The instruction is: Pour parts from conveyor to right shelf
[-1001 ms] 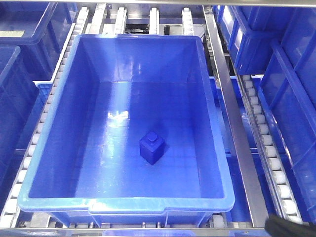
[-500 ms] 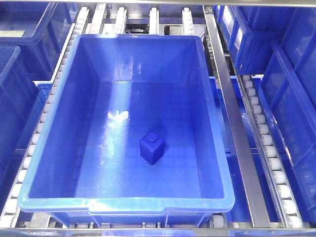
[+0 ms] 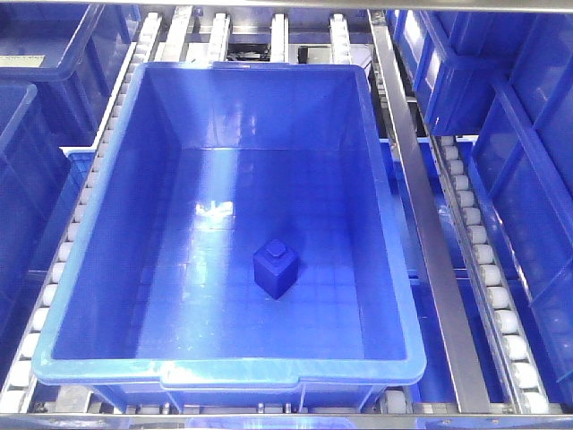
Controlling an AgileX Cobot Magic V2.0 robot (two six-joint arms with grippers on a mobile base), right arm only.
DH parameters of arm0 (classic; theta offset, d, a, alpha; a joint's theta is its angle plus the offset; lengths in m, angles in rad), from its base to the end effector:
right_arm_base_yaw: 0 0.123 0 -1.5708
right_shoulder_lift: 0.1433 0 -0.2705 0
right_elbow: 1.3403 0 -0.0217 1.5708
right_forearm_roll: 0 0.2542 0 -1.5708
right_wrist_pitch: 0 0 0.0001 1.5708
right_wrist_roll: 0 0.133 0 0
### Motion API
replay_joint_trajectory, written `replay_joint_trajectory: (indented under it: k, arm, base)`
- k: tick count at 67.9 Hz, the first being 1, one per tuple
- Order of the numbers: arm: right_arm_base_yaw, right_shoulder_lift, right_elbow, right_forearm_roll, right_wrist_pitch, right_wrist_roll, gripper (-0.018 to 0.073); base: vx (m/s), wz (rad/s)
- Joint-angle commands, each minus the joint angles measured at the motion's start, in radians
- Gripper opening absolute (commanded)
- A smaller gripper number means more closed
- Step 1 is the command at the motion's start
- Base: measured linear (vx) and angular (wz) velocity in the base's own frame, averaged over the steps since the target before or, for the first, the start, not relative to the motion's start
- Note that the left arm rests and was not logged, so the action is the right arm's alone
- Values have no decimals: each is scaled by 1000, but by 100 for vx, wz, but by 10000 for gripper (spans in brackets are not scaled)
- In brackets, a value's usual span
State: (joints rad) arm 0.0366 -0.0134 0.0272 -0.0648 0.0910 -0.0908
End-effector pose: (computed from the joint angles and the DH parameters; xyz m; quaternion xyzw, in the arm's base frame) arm 0.1166 0.0035 0.1959 -0.0663 0.7101 -0.0437 0.6996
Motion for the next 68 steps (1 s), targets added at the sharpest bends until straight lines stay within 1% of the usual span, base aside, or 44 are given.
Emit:
replay_joint_trajectory:
  k: [1,46,58,68]
  arm:
    - [-9,-16,1,-12,-78,-8,-8]
    - [-9,-16,1,-12,-70,-8,-8]
    - [-66,-16,1,-9,-70,-8,-8]
    - [-64,-17,1,-9,-70,-8,-8]
  base:
    - [0,0]
    - [0,0]
    - [0,0]
    - [0,0]
